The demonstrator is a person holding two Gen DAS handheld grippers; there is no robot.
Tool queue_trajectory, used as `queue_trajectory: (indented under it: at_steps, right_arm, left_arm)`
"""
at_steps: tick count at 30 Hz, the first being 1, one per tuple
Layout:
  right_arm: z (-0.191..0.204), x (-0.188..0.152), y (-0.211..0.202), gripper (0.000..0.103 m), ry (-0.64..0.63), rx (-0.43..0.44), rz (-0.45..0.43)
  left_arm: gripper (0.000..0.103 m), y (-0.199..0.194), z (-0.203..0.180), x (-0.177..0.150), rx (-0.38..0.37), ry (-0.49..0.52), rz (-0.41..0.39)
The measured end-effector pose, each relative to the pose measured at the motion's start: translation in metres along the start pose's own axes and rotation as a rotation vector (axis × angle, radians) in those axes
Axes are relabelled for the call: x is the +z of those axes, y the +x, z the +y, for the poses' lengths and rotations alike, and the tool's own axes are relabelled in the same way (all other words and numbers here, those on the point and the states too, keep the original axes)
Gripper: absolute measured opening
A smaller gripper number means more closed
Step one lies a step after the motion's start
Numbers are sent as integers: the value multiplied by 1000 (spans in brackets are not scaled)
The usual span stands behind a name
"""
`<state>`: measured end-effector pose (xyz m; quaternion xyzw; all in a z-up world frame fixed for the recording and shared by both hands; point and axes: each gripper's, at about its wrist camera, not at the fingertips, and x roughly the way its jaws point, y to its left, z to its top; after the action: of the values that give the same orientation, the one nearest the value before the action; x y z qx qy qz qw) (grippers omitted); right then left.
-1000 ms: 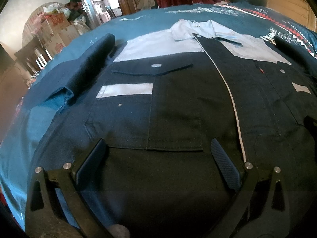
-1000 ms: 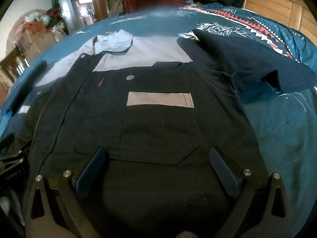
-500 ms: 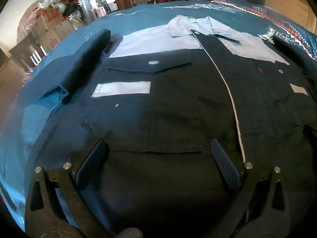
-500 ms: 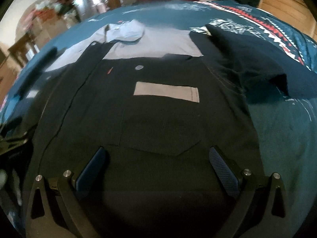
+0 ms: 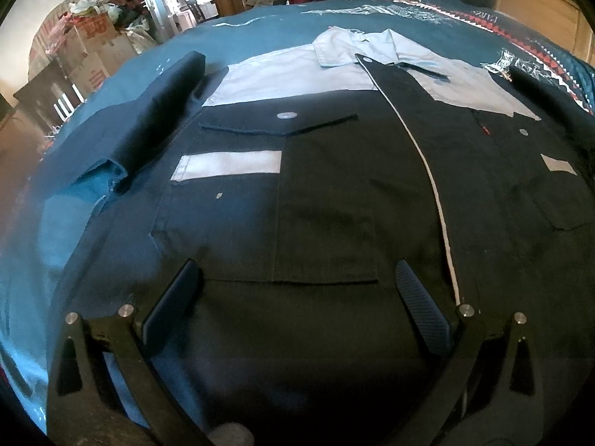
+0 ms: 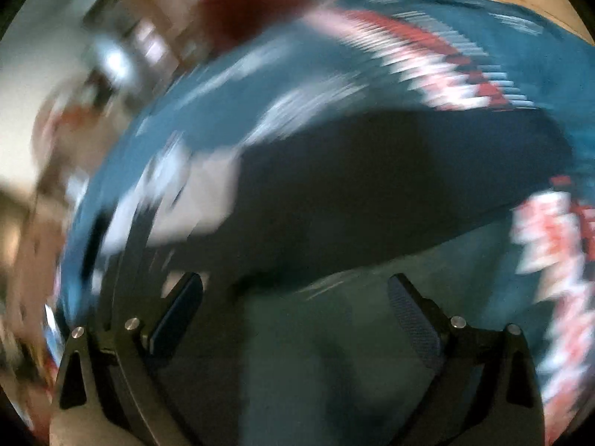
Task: Fold large clothes
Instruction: 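Grasp the navy jacket sleeve cuff with the right gripper and lift it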
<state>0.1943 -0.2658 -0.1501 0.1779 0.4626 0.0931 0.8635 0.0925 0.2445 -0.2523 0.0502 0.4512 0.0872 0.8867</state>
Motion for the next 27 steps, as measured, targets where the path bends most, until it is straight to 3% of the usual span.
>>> queue_trajectory:
  at_steps: [4,8,11,13,19,21,22,23,24,27]
  right_arm:
    - [-134,59,-36,92,314,13,-111]
    - [-209,83,-40,86,465,15,-134]
    - [-233,85,-26,80,488,-41,-92]
    - [-241,85,-17,78,490,-65,-69]
    - [-247,87,-1,68,487,-17,-70]
    - [-243,87,4,57,448,-41,-73]
    - [-238,90,5,44,428,-55,-76]
    - [-234,94,6,26,404,-65,-79]
    - [-229,97,4,18,388,-72,-85]
    - [-196,108,-18,10,303,-83,-153]
  left_arm:
    - [103,-1,1,0,-7,-7,-4]
    - [103,0,2,1,-5,-3,8]
    - [103,1,2,3,-3,-3,11]
    - [103,2,2,5,-5,-6,14]
    - [103,3,2,5,-11,-4,19]
    - [103,2,2,6,-15,-6,17]
    - [103,2,3,5,-18,-8,15]
    - [103,1,3,5,-20,-12,12]
    - [103,-1,4,5,-16,-14,6]
    - [103,-10,8,6,4,-25,-25]
